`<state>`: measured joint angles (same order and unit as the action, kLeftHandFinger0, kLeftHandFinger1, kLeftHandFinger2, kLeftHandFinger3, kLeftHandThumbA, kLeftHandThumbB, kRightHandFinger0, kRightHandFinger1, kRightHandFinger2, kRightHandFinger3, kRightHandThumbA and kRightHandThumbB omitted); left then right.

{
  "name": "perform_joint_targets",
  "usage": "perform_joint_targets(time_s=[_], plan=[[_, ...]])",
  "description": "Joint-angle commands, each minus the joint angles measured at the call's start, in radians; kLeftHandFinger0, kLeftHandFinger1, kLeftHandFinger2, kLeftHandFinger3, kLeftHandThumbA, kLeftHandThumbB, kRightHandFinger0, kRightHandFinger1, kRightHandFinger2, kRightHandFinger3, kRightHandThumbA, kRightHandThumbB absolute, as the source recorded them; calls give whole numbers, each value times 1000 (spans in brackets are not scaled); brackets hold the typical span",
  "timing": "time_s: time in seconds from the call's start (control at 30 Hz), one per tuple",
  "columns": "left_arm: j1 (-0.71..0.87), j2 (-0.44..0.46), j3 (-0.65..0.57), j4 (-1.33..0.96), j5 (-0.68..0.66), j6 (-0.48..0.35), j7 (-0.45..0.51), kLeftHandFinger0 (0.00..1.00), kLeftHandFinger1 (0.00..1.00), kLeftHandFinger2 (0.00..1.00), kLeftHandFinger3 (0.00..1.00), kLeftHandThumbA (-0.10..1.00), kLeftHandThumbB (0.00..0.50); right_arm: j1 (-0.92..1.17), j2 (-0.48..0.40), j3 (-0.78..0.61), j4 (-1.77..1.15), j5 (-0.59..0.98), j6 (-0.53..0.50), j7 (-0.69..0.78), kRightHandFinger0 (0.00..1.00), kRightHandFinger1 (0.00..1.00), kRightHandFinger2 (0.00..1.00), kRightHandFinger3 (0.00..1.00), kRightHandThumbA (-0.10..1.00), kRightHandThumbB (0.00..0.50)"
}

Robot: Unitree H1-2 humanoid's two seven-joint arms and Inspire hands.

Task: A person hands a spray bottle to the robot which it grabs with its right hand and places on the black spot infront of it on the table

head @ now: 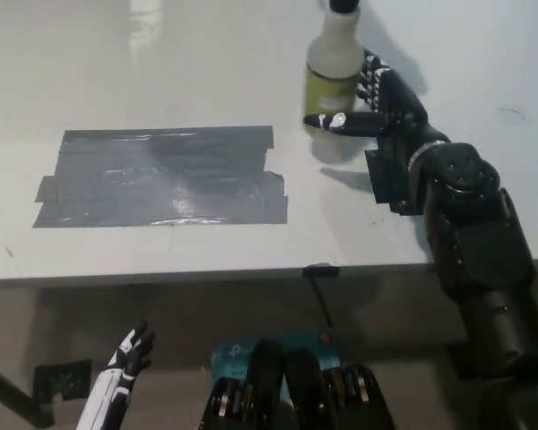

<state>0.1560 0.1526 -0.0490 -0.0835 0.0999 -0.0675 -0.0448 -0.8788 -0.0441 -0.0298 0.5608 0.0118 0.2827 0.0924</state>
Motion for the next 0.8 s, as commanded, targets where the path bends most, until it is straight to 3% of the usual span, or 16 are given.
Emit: perform_joint_targets(time_s=[0.0,0.37,0.43,0.53,0.67,0.7,0.73,0.77], plan=[[1,4,1,-31,12,-47,1,1000,1000,1000,1000,1000,82,-61,12,-13,-7,19,-66,-19,1000,1000,1000,1000,1000,371],[-10,6,4,-37,1,-30,-7,1000,1000,1000,1000,1000,56,-112,9,-33,69,41,-95,-14,1000,1000,1000,1000,997,383],[-16,8,5,-39,2,-26,-7,1000,1000,1000,1000,1000,43,-140,17,-41,100,53,-97,-15,1000,1000,1000,1000,961,412],[-22,11,6,-41,-4,-25,-11,1000,1000,1000,1000,1000,22,-179,23,-28,165,23,-160,-45,1000,1000,1000,1000,866,409],[-22,11,6,-41,-4,-25,-11,1000,1000,1000,1000,1000,22,-184,22,-28,178,24,-172,-46,1000,1000,1000,1000,866,409],[-20,11,4,-40,2,-29,-10,1000,1000,1000,1000,1000,23,-196,27,-31,198,19,-171,-69,986,1000,1000,1000,781,421],[-19,11,3,-39,4,-31,-9,1000,1000,1000,1000,1000,23,-201,29,-33,207,17,-170,-79,986,1000,1000,1000,781,421],[-23,7,5,-43,-3,-19,-10,1000,1000,1000,1000,1000,49,-244,46,-8,292,-49,-243,-197,239,209,293,495,148,206]])
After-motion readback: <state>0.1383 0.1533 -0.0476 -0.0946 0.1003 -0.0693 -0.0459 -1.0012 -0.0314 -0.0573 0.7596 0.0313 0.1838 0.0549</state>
